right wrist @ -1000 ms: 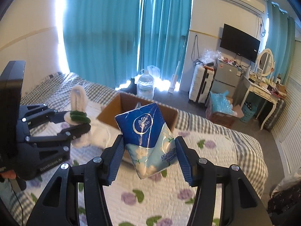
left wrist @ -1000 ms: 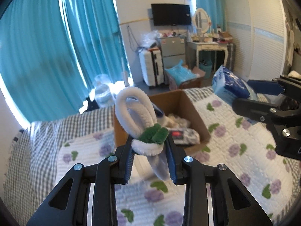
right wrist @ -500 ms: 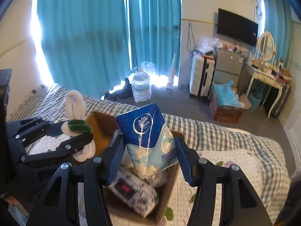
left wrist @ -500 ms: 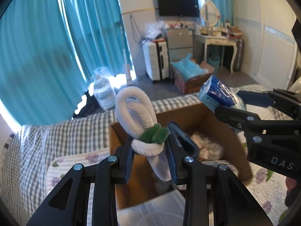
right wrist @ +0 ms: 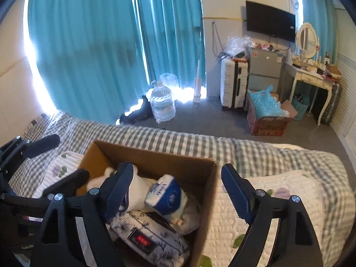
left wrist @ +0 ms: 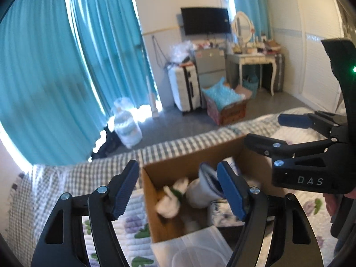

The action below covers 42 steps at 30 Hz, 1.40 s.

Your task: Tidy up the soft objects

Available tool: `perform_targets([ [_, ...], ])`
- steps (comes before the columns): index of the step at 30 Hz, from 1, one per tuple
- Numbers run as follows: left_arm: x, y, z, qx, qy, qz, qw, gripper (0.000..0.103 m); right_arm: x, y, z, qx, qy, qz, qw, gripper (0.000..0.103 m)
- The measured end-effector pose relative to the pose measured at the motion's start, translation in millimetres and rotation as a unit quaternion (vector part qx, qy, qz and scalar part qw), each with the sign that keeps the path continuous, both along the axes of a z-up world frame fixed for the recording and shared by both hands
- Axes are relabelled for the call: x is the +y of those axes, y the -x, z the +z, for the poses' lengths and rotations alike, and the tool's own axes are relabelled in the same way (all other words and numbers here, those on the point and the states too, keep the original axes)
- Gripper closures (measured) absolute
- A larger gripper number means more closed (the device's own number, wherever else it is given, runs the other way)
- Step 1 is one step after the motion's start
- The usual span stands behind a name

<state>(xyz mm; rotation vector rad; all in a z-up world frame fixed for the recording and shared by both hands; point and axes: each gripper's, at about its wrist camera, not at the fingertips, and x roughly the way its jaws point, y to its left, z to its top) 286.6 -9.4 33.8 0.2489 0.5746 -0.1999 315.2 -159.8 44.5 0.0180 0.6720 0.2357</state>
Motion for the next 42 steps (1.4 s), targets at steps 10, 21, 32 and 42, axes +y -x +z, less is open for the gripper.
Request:
perform_targets([
  [10, 23, 119, 124, -0.115, 0.028, 0.001, 0.993, 0.029, -23, 113, 142, -0.098, 0.017, -0.037, 0.994, 0.019],
  [21, 49, 251, 203, -0.245, 0.068, 0.027, 0.9669, 0.0, -21, 280, 260, -0.237, 0.014, -0.035, 0.971, 0.0],
  [32, 78, 262, 143, -0.251, 0.132, 0.052, 0.9576, 0.0, -17, 346, 215, -0.288, -0.005, -0.025, 0.957, 0.0],
  [42, 88, 228, 40, -0.224, 0.142, 0.091, 0.9599, 0.0, -9, 296, 77, -0.255, -0.051, -0.019, 0.966, 0.0],
])
